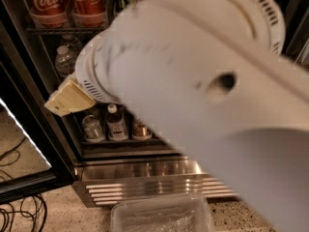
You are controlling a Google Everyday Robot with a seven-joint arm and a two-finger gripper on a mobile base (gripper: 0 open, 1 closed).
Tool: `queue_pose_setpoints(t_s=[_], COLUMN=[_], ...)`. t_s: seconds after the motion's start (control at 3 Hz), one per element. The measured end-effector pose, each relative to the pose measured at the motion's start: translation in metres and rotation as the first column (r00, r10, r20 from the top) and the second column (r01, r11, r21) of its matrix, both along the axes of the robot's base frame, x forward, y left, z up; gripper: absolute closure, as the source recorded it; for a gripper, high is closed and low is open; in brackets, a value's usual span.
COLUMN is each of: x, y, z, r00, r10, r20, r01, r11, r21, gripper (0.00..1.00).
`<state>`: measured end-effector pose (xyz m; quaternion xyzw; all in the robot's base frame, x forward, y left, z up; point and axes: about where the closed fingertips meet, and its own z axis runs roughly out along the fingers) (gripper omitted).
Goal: Pick green can from top shelf of fridge
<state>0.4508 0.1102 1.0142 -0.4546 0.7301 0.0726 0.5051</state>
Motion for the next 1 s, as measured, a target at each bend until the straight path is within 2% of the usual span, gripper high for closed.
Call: queue_pose_setpoints(t_s=[0.33, 1.0], x=[0.0001, 0.0001], y=[0.0037, 0.0037], z=[0.0014, 0.0014], r00=[0.9992, 0.9992], r10=[-0.027, -0.027], r20=[0.031, 0.031], r01=[0.026, 0.026], r11=[1.000, 1.000], r21=[0.010, 0.010], gripper=[0.00, 0.00])
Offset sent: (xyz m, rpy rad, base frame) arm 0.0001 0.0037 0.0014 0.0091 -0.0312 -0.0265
